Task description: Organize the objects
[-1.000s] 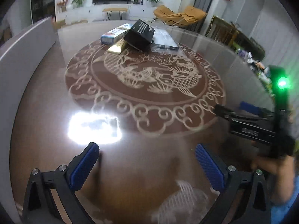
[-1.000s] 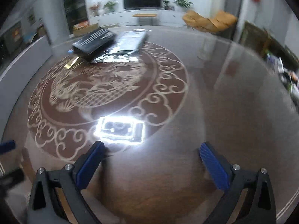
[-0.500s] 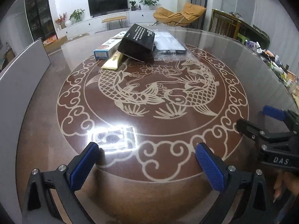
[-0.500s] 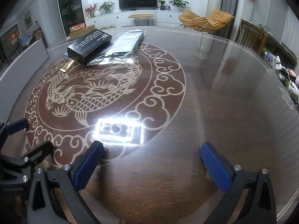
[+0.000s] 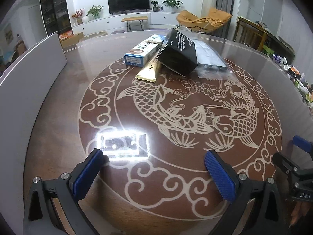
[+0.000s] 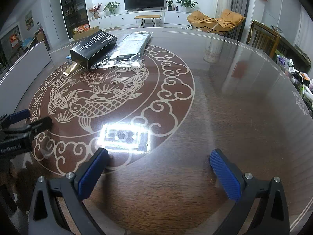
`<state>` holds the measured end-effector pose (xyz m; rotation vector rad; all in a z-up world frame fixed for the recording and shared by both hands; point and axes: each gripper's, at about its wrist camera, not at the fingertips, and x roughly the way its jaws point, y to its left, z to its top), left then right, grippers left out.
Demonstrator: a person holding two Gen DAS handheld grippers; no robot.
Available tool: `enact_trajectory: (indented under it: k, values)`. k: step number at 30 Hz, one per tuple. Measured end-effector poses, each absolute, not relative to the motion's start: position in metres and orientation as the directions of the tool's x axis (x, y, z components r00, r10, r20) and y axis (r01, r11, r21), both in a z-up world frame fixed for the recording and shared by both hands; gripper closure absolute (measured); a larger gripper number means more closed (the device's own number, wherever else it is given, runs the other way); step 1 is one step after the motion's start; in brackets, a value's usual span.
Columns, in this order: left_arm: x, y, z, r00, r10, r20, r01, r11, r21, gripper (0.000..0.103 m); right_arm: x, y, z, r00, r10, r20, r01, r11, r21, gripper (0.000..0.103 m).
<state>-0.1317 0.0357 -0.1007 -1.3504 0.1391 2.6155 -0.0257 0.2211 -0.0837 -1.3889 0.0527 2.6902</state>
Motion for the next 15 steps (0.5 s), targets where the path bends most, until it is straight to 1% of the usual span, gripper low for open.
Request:
enact_trajectory:
  k: [3,7,15]
  values:
    - [-0.1303,0.0351,-0.1002,-0.564,0.136,-0.815,-0.224,-0.974,-0.007,0.000,-0.0257,0.2211,-0.0838,-0.574,0.085,-0.814,-0.117,-0.993,-0.021,0.000]
    - [-0.1263,0.0317,-0.0996,-0.552,0.176,-0.815,-0.296,-0.955,-0.006,0.000,-0.0257,0.2211,-0.0838,-0.574,0.085,-0.814,-0.117,-0.993,-0.021,0.000]
    - [-0.1264,0.0282,-0.1007,-0.552,0.177,-0.815,-0.295,-0.955,-0.008,0.000,-0.0263,0.2205,-0.0839,-0.574,0.085,-0.814,-0.117,-0.993,-0.021,0.000]
